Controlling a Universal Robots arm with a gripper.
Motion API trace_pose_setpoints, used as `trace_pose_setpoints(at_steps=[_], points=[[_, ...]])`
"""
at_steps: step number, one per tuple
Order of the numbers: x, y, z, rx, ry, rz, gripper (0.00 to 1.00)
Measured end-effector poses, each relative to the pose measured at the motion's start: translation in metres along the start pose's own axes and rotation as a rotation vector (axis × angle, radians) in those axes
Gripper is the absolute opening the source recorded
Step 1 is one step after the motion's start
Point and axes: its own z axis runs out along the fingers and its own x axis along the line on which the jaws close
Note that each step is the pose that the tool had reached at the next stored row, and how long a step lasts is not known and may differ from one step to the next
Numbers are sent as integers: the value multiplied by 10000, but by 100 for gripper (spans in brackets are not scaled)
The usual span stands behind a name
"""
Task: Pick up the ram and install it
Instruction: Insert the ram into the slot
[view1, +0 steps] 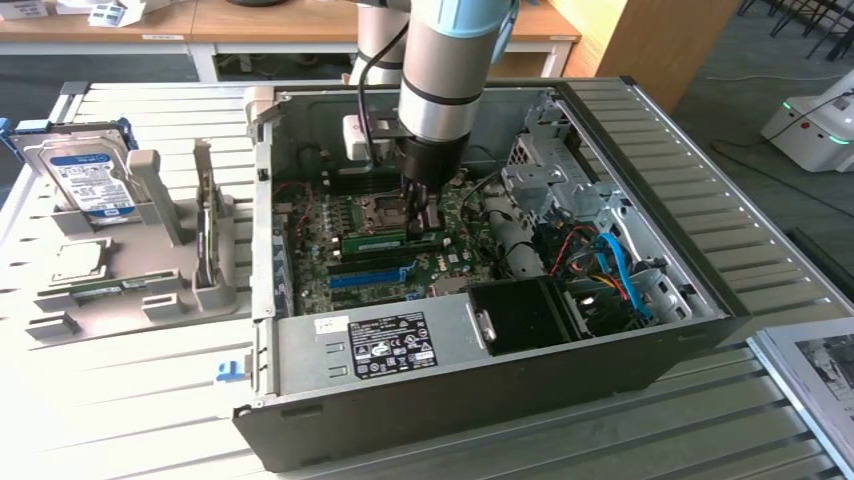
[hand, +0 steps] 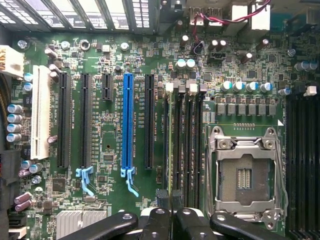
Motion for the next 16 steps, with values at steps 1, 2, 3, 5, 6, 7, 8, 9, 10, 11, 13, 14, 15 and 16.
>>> trace_pose_setpoints(at_steps=[1,2,3,5,6,7,8,9,10,11,13,14,15,16], points=[[0,0,3,0,0,0,12],[0,0,8,0,1,0,12],[0,0,12,0,0,0,12],[1,0,20,-1,1,0,12],[1,0,25,0,0,1,12],[1,-1,28,-1,1,0,12],[1,-1,32,-1,1,1,12],[1,-1,37,0,1,0,12],[1,-1,40,0,1,0,12],[2,-1,44,-1,1,0,12],[2,-2,51,0,1,0,12],[2,-2,54,-1,1,1,12],[2,-2,54,-1,2,0,12],[2,-2,54,-1,2,0,12]])
